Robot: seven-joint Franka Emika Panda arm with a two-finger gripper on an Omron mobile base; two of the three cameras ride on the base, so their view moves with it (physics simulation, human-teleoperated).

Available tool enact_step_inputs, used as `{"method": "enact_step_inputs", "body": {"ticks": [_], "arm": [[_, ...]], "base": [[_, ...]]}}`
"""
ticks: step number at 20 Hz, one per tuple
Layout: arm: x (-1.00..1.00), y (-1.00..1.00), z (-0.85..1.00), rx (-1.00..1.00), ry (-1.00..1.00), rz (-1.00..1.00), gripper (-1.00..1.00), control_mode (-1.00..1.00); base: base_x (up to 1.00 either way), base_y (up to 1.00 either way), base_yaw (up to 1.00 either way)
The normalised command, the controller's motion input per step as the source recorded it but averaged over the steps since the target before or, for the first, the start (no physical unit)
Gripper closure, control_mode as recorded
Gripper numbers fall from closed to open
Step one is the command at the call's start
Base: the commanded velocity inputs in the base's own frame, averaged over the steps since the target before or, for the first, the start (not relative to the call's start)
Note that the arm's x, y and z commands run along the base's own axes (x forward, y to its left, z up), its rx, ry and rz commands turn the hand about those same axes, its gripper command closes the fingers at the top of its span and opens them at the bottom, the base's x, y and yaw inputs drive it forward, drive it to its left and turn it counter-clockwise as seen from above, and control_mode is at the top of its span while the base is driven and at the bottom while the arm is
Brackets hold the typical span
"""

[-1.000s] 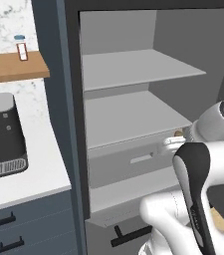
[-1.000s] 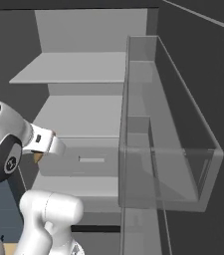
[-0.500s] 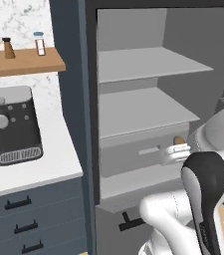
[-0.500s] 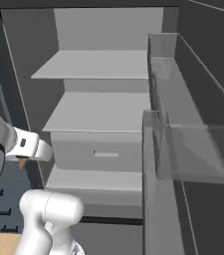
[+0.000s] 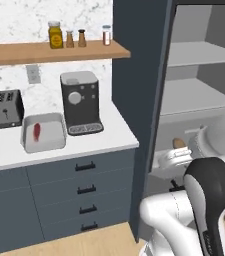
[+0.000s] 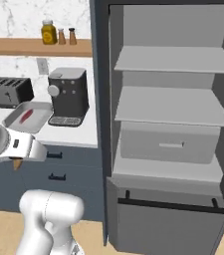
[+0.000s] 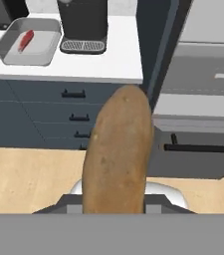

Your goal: Place one sweet potato and one steak in each tupperware on the nearby counter, to pack two identical lunches.

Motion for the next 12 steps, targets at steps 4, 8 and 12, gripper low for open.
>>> {"method": "enact_step_inputs", "body": {"ticks": [4,8,12], "arm": [[0.0,0.0,0.0,0.0,0.0,0.0,1.0,1.0],[0.0,0.0,0.0,0.0,0.0,0.0,1.0,1.0],[0.0,0.0,0.0,0.0,0.0,0.0,1.0,1.0]], "base": [[0.35,0.96,-0.12],[0.49,0.92,-0.1],[0.61,0.78,-0.06]]}}
